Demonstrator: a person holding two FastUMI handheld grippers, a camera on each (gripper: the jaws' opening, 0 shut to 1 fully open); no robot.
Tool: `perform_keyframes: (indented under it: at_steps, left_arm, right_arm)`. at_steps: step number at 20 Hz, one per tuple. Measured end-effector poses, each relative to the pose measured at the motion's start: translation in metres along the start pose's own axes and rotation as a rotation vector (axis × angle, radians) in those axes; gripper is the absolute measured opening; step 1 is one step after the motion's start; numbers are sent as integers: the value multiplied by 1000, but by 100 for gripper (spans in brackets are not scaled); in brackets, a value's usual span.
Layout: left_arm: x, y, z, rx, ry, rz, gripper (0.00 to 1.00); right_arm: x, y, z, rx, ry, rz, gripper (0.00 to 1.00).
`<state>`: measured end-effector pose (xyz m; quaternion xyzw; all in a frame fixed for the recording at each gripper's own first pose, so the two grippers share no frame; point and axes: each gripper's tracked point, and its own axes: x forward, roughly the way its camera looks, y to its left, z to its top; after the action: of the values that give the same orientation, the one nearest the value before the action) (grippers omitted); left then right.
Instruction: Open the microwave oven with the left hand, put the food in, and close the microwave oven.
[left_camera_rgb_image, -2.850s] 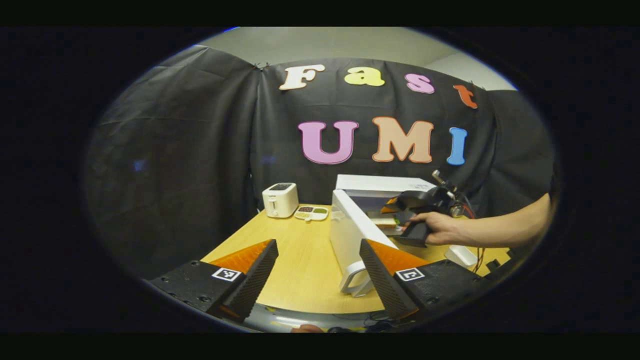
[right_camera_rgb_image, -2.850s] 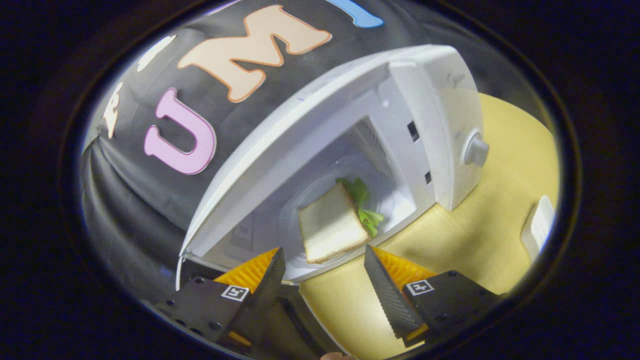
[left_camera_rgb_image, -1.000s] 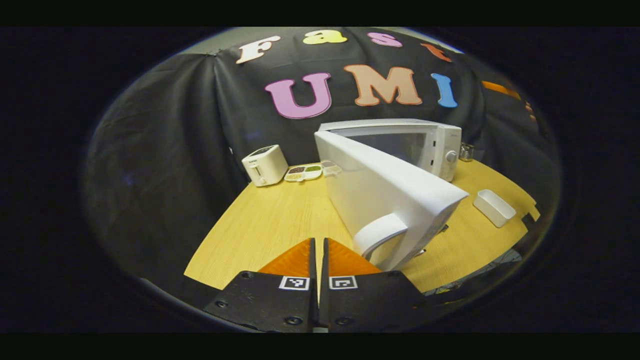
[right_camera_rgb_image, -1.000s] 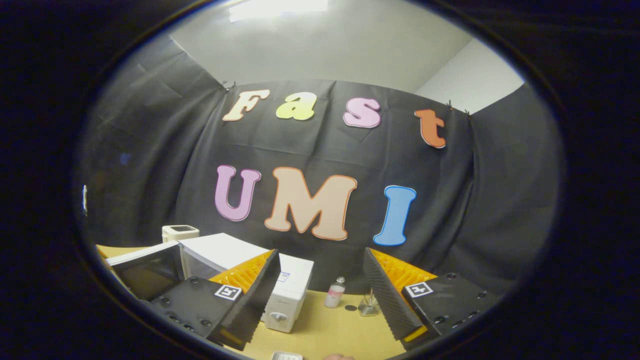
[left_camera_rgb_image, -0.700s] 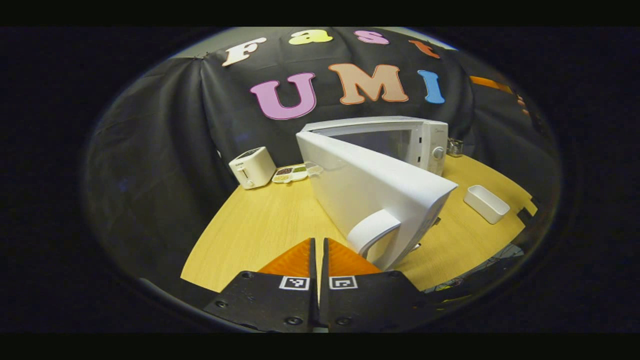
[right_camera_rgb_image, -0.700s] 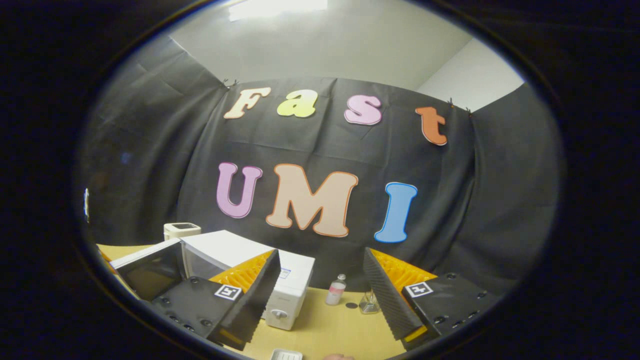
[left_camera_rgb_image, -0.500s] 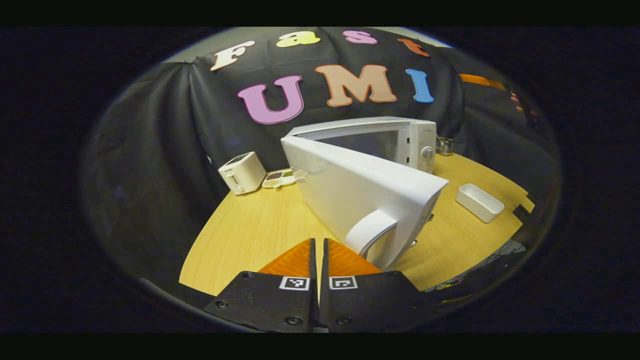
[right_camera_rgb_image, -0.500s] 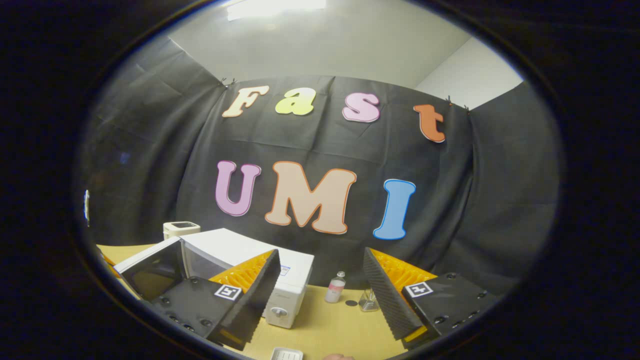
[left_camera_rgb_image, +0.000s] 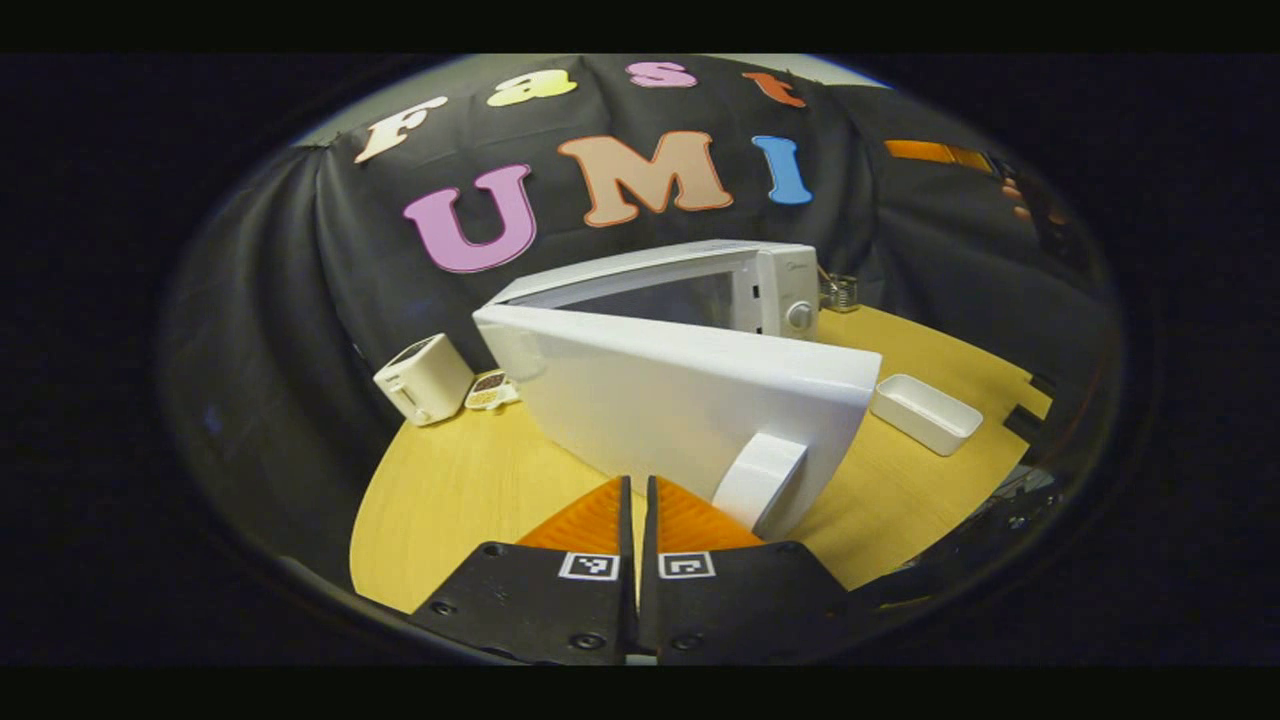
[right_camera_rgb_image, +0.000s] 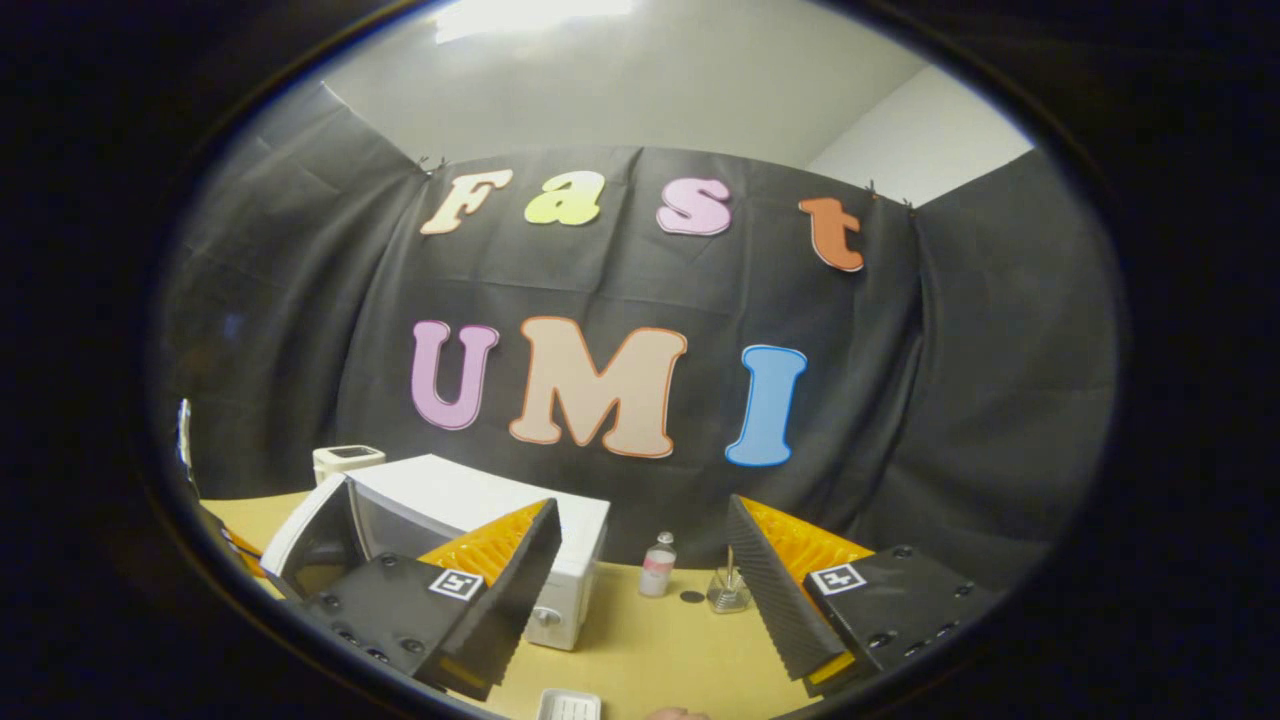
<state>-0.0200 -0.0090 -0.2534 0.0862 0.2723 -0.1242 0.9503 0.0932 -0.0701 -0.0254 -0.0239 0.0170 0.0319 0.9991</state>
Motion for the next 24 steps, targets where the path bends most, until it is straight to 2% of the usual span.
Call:
perform_keyframes:
  at_steps: [6,12,24]
  left_arm:
    - [31,-24,30,24,-32,-74,0]
    - [59,-44,47,-29,-31,-126,0]
    - [125,-79,91,-68,-25,-184,0]
  right_arm:
    - [-6,-22,0,7,-7,-43,96]
    - [-12,-41,-1,16,-8,-80,96]
    - [-27,-83,-21,38,43,-136,96]
